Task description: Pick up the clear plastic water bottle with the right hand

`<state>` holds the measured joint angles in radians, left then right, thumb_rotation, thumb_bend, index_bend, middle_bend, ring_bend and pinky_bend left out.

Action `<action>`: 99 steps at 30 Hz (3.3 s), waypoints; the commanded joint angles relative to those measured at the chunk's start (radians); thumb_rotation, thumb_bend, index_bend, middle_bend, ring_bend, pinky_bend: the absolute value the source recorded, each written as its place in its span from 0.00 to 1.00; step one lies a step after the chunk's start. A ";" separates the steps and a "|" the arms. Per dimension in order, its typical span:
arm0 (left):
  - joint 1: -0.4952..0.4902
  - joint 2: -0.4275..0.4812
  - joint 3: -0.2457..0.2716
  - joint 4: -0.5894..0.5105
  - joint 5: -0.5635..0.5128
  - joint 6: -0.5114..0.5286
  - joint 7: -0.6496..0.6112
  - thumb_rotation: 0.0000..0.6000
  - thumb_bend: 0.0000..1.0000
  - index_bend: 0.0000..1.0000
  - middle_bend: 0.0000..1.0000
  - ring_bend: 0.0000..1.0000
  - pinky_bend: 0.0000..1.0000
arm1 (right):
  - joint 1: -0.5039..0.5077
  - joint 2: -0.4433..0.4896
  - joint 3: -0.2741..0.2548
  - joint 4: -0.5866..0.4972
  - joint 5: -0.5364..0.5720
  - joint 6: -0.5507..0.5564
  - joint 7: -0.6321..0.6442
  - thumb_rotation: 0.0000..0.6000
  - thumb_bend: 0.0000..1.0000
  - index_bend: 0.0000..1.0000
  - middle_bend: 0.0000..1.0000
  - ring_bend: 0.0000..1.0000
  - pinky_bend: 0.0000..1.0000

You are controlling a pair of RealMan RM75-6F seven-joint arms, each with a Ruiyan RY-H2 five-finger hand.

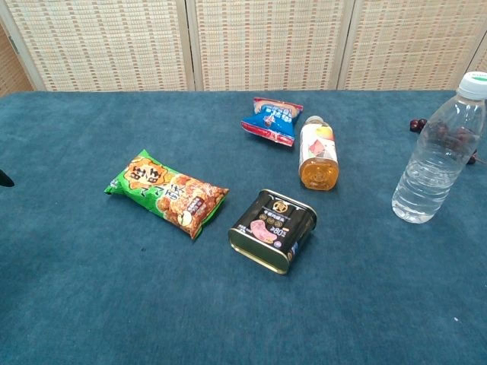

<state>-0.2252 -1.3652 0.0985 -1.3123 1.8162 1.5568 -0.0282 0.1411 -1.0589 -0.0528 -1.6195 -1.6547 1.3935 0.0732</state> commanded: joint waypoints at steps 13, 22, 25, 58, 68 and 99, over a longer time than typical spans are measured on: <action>-0.005 -0.005 -0.003 0.010 0.002 -0.001 -0.011 1.00 0.43 0.27 0.38 0.30 0.39 | -0.036 -0.085 0.042 0.046 -0.009 0.115 -0.070 1.00 0.12 0.00 0.00 0.00 0.13; -0.004 -0.002 0.002 0.018 0.006 0.006 -0.029 1.00 0.43 0.27 0.38 0.30 0.39 | -0.022 -0.239 0.114 0.159 -0.013 0.213 0.053 1.00 0.12 0.00 0.02 0.00 0.13; -0.003 0.001 0.005 0.016 0.004 0.003 -0.028 1.00 0.43 0.27 0.38 0.30 0.39 | 0.007 -0.251 0.124 0.162 0.035 0.142 0.151 1.00 0.12 0.00 0.02 0.00 0.13; -0.006 0.004 0.004 0.014 -0.007 -0.011 -0.036 1.00 0.43 0.27 0.39 0.30 0.39 | 0.280 -0.397 0.210 0.360 0.257 -0.405 0.782 1.00 0.21 0.29 0.38 0.28 0.22; -0.004 0.007 0.004 0.011 -0.005 -0.003 -0.039 1.00 0.43 0.27 0.39 0.30 0.39 | 0.250 -0.396 0.197 0.360 0.157 -0.220 0.732 1.00 0.48 0.70 0.64 0.56 0.51; -0.001 0.009 0.005 0.006 0.000 0.002 -0.033 1.00 0.42 0.27 0.39 0.30 0.39 | 0.323 -0.234 0.018 0.293 -0.105 -0.067 1.244 1.00 0.48 0.76 0.68 0.61 0.57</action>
<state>-0.2268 -1.3568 0.1035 -1.3060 1.8155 1.5588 -0.0613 0.3923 -1.4212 0.1067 -1.2439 -1.5833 1.3594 0.3453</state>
